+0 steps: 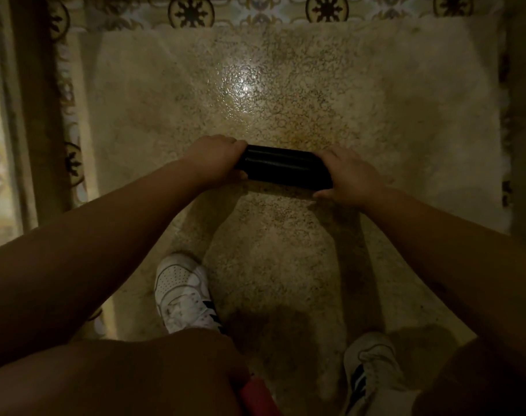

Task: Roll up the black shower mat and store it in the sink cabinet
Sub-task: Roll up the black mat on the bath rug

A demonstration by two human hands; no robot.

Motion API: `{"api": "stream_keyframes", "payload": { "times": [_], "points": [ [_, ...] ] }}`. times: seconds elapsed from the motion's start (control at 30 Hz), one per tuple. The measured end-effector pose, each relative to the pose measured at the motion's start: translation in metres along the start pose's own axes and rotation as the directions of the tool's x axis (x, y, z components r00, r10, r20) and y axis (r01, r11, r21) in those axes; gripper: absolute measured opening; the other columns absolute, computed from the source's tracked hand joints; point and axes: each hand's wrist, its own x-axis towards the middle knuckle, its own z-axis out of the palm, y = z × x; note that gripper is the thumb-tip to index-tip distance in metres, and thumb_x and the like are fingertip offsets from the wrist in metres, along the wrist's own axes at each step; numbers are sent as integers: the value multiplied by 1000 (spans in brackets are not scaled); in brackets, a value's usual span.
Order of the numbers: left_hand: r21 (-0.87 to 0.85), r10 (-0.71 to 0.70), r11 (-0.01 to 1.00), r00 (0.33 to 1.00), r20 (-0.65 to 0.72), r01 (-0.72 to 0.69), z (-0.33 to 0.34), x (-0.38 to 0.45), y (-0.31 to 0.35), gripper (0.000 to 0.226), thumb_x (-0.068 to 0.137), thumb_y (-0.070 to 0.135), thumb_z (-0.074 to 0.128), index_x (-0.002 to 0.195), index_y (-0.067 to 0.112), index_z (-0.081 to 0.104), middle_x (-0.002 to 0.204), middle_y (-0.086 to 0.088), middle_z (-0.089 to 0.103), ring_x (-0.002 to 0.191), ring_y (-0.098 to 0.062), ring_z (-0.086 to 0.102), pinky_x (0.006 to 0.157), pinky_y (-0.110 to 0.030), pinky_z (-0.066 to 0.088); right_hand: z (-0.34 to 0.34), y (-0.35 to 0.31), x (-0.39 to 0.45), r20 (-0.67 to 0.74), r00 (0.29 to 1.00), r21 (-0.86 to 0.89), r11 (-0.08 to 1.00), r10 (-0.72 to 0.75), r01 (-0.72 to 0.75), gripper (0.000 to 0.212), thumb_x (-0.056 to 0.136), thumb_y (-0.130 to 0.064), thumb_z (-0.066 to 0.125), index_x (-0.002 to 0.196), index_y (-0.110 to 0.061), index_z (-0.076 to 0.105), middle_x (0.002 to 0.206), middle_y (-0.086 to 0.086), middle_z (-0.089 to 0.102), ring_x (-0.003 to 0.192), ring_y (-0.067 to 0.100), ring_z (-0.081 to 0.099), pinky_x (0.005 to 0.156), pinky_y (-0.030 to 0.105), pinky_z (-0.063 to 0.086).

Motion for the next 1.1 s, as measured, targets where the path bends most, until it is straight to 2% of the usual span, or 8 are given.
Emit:
{"api": "stream_keyframes", "payload": {
  "times": [0.13,0.33,0.53,0.73,0.83,0.97,1.03,1.1],
  "points": [
    [-28,-23,999,995,102,26,-5,6,-5,53,82,48,65,120,14,51,102,-13,64,84,-27,56,67,-34,44,-3,0,6,-32,998,64,997,49,-47,57,68,-38,81,114,-23,50,107,1,56,99,23,52,74,34,42],
    [-241,-27,967,975,221,81,0,-3,-9,51,86,49,61,126,19,52,109,-11,63,86,-22,54,72,-33,44,-21,4,19,168,985,48,998,38,-46,55,68,-37,82,112,-22,53,107,5,60,86,17,49,66,31,36],
    [-231,-2,973,998,-56,-11,20,-27,-4,61,84,46,65,133,13,51,126,-14,56,114,-33,52,87,-42,46,-24,3,27,293,954,86,992,66,-95,56,72,-33,81,118,-20,51,117,9,58,99,23,53,75,34,42],
    [-59,21,998,974,-226,-35,31,-42,-18,72,73,37,78,135,12,50,117,-21,56,101,-39,54,81,-45,44,-32,12,35,338,939,214,965,70,-149,55,77,-29,78,125,-18,53,125,9,55,111,27,52,83,32,40],
    [-183,-10,983,982,-188,-25,23,-36,-23,66,74,40,76,131,14,53,114,-18,60,101,-36,56,82,-41,44,-25,20,26,278,955,406,889,100,-211,57,79,-28,76,130,-21,52,129,7,54,116,25,52,90,32,41],
    [-405,-134,911,984,-113,78,10,-22,-30,55,74,37,78,120,16,56,110,-12,65,100,-31,59,82,-41,48,-3,16,10,60,938,743,612,342,-271,45,83,-31,72,124,-25,55,124,4,53,111,20,53,89,35,47],
    [-486,-164,867,984,-65,112,4,-17,-33,56,75,33,79,123,15,57,114,-13,65,104,-30,59,89,-43,48,9,10,9,-55,909,722,645,413,-249,39,86,-36,67,121,-22,57,123,3,54,111,20,53,90,33,46],
    [-535,-187,833,982,-34,140,2,-13,-35,58,75,32,79,126,14,57,118,-13,65,107,-29,59,93,-44,48,14,8,6,-92,921,659,717,379,-229,55,80,-40,72,129,-23,52,127,0,50,114,16,48,92,27,40]
  ]
}}
